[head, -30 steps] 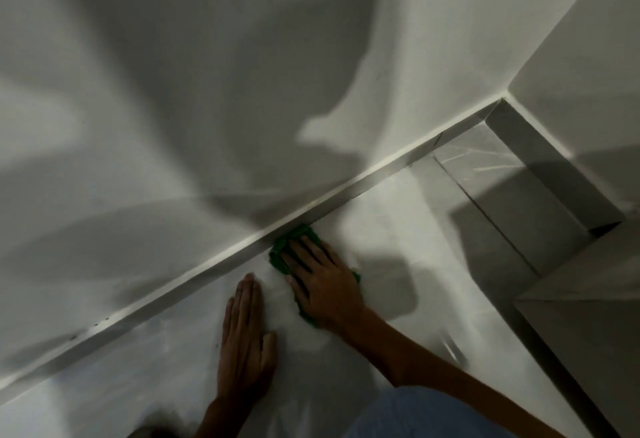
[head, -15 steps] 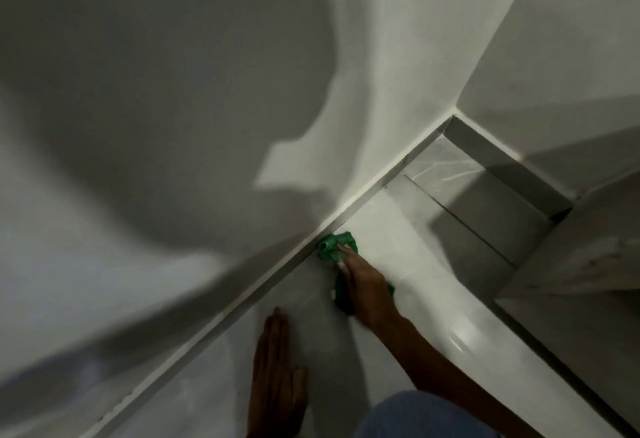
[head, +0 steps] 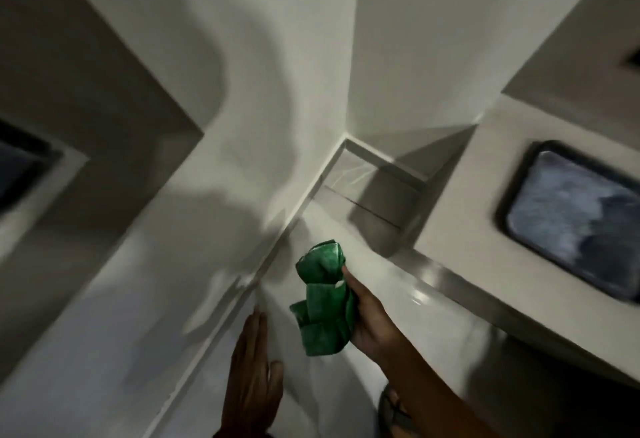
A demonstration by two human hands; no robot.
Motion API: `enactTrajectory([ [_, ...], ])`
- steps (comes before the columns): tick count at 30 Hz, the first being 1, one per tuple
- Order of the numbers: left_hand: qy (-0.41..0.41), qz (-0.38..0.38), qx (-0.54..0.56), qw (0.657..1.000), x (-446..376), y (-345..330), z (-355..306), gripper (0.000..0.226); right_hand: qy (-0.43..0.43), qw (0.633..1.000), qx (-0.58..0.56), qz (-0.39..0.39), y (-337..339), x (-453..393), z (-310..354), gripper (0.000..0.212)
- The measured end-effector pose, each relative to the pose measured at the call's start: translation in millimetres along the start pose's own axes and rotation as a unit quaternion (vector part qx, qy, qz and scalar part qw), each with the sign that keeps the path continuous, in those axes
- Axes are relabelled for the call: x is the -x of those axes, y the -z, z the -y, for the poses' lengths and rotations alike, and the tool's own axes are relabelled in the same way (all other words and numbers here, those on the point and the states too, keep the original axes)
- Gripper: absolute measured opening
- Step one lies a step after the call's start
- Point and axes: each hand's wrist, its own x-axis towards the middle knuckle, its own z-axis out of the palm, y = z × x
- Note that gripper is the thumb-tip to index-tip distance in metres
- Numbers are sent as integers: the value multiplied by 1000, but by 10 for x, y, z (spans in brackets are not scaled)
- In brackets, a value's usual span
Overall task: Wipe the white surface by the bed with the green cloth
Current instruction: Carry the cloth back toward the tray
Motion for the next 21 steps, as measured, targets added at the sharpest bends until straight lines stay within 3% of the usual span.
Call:
enactTrajectory([
  [5, -76, 14, 60, 995, -70, 788, -1267, 82, 91, 995, 6, -38, -473, 1293, 675, 66],
  [11, -122, 47, 79, 988, -314, 1206, -2795, 90, 225, 961, 68, -146, -578, 2676, 1648, 44],
  [17, -228, 92, 85, 965, -754, 949, -3937, 77, 325, 866, 139, -355, -24, 3372, 2518, 32],
  [21, -264, 93, 65, 958, -1080, 531, -4452, 77, 368, 776, 238, -454, 474, 3330, 2839, 30],
])
